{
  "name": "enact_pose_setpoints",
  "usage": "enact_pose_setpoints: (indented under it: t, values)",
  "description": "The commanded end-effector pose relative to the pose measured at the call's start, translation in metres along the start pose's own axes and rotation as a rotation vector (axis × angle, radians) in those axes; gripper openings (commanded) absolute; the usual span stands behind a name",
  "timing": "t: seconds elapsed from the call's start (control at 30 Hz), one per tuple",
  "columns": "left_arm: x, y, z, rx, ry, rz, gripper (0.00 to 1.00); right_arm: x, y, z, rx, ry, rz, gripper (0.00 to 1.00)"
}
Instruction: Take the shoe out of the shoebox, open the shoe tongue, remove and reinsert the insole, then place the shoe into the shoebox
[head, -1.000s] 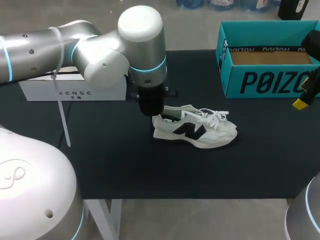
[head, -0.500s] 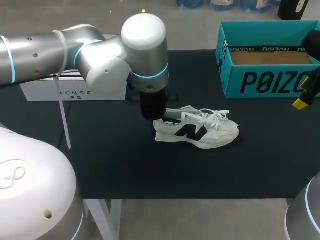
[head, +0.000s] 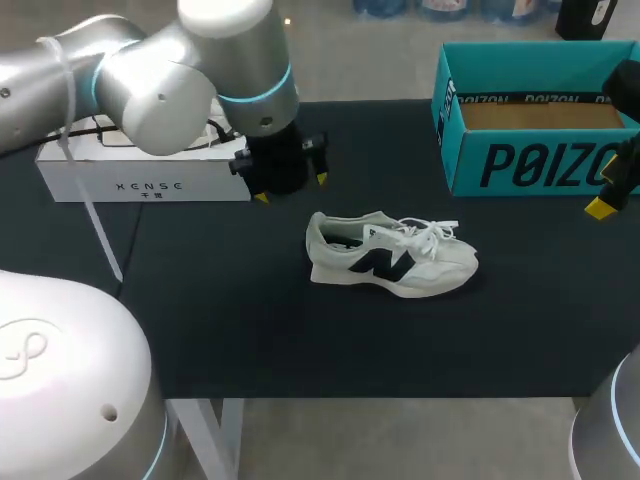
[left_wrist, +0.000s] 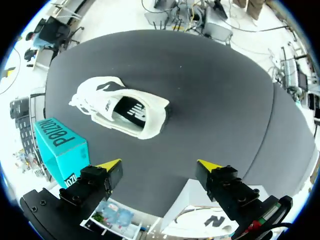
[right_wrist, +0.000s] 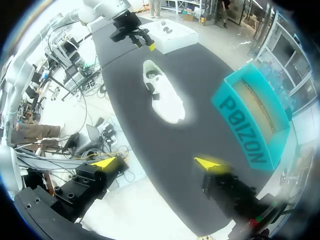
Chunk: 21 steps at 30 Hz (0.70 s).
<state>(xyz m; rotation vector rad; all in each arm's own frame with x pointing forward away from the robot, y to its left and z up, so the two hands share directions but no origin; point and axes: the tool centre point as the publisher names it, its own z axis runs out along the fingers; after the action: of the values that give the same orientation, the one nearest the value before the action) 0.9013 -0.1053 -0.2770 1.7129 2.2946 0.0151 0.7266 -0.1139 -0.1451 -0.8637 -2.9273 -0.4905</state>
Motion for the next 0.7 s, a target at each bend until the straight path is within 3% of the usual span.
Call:
enact_pose_setpoints:
  t: [0.03,0.7]
  values:
    - [0.0613,-0.0043,-0.0230,0.144,-0.178,-0.187,1.00,-0.0018,0.0011,0.0003,0.004,0.003,0.000,1.00]
    - [0.0613,-0.0043,-0.0230,0.144,-0.178,-0.187,1.00,-0.0018,0.0011,0.0003,0.004,0.003,0.000,1.00]
